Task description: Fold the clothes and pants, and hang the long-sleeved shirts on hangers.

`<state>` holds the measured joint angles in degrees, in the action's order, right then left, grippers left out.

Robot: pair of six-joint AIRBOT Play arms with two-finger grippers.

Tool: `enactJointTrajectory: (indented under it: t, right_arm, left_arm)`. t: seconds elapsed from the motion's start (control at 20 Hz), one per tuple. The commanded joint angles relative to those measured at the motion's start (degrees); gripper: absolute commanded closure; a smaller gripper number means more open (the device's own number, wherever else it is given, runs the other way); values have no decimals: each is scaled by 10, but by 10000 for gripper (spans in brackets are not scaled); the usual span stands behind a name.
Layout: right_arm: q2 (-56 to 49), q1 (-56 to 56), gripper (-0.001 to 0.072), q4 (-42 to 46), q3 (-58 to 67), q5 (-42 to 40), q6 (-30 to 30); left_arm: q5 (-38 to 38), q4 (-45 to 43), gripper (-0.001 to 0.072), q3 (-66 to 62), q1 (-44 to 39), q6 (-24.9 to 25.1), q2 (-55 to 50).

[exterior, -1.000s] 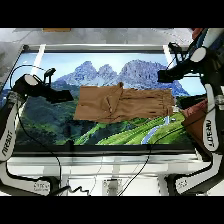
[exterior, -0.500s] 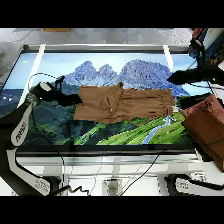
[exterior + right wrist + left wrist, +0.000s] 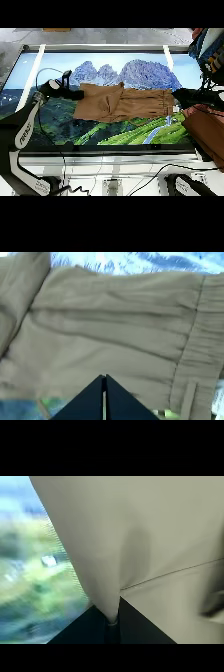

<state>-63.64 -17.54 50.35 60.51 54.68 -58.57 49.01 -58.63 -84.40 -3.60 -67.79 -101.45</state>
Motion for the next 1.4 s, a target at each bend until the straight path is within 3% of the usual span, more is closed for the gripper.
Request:
enactJointTrajectory:
  t: [0.0, 0.15, 0.3, 0.45, 0.6, 0.7, 0.95, 1.1, 1.35]
  right_arm:
    - [5, 0, 684, -68, -15, -77, 2]
    - [5, 22, 684, -112, -15, -149, 1]
    - [-13, 78, 685, -139, -15, -189, -2]
    - [-67, 158, 686, -143, -15, -209, -49]
    - [-143, 253, 687, -177, -12, -288, -81]
    - [-209, 317, 687, -188, 20, -316, -120]
    - [-403, 447, 688, -186, 188, -306, -231]
    - [-498, 486, 688, -186, 267, -230, -314]
    - [-539, 521, 686, -172, 333, -184, -314]
  left_arm:
    - [14, -87, 684, -42, -7, 1, 65]
    - [73, -87, 684, -86, -24, 0, 136]
    - [97, -89, 685, -98, -49, -46, 195]
    - [107, -89, 684, -97, -71, -87, 218]
    - [109, -88, 684, -98, -87, -130, 219]
    - [109, -88, 683, -98, -92, -131, 219]
    - [108, -87, 683, -98, -96, -130, 219]
    - [105, -87, 682, -97, -95, -130, 219]
    - [73, -76, 681, -97, -96, -130, 218]
